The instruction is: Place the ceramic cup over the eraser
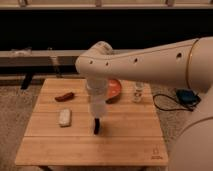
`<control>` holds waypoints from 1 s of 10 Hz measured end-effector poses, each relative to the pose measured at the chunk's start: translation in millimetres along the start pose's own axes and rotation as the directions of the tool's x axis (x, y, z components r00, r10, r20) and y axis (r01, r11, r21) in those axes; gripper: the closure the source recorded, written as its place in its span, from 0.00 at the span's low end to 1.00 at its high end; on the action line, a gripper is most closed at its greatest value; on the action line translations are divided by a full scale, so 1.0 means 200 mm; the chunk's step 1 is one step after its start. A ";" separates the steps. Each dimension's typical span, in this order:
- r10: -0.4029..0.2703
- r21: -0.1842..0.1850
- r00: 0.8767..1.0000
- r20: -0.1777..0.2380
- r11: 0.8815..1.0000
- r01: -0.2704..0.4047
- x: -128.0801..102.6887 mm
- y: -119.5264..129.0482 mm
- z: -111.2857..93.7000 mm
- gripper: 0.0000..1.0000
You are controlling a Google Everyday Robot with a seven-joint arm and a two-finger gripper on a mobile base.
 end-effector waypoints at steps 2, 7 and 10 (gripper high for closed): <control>-0.012 -0.010 1.000 -0.010 1.000 0.012 0.03 0.02 0.00 1.00; -0.045 -0.012 0.997 -0.064 0.999 0.044 0.08 0.09 0.08 1.00; -0.055 -0.007 0.994 -0.093 0.998 0.055 0.11 0.10 0.12 1.00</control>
